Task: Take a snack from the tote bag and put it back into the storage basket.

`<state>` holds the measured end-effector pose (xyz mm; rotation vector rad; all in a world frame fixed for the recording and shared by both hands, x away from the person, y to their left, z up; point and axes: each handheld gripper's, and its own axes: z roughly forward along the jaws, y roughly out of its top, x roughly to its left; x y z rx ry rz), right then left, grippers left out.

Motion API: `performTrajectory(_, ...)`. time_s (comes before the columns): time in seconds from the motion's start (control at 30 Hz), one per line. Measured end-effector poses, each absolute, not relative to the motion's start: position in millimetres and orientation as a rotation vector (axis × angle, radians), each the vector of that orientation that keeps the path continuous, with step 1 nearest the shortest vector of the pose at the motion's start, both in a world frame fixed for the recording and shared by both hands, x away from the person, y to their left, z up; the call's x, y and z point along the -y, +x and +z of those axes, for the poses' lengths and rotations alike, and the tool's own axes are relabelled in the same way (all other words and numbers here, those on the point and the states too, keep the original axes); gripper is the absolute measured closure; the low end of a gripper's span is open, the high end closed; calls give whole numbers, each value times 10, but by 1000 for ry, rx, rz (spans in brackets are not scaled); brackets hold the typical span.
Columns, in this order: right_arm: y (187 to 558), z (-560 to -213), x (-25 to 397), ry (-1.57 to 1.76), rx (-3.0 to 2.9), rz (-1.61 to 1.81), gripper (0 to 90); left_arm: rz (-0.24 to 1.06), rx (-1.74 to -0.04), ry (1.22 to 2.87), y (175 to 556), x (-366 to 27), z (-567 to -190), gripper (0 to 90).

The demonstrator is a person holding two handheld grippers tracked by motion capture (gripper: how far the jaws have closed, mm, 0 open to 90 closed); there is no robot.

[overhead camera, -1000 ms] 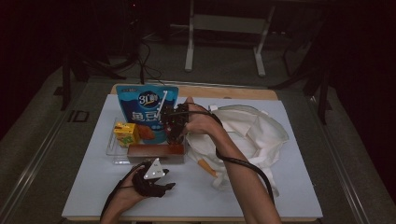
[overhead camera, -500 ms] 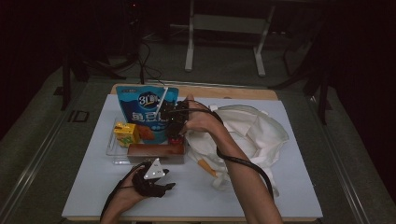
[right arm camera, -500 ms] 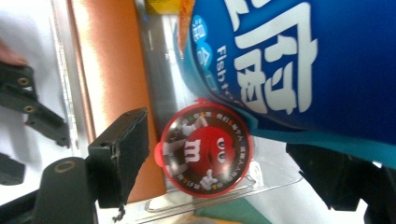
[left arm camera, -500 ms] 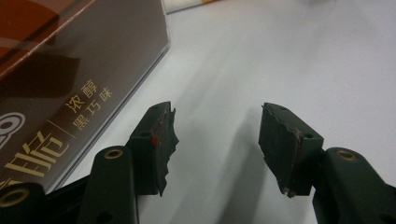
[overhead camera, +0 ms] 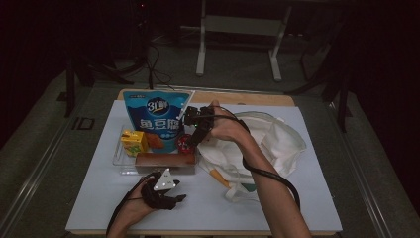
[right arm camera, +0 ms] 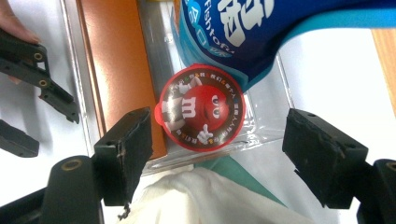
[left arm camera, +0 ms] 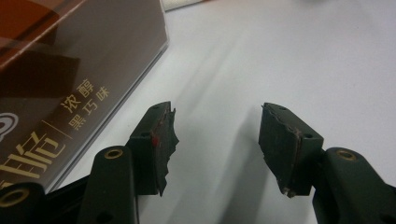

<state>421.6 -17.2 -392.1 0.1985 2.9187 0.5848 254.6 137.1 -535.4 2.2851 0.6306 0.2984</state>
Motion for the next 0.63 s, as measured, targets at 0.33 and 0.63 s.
performTrajectory(0.33,4165,-3862,310,220,-2904,664,279,296,-634,2286,2556,-1369,-5366,446)
performTrajectory(0.63,4083,-3843,428,238,-2875,717,281,303,-634,2288,2559,-1373,-5364,445)
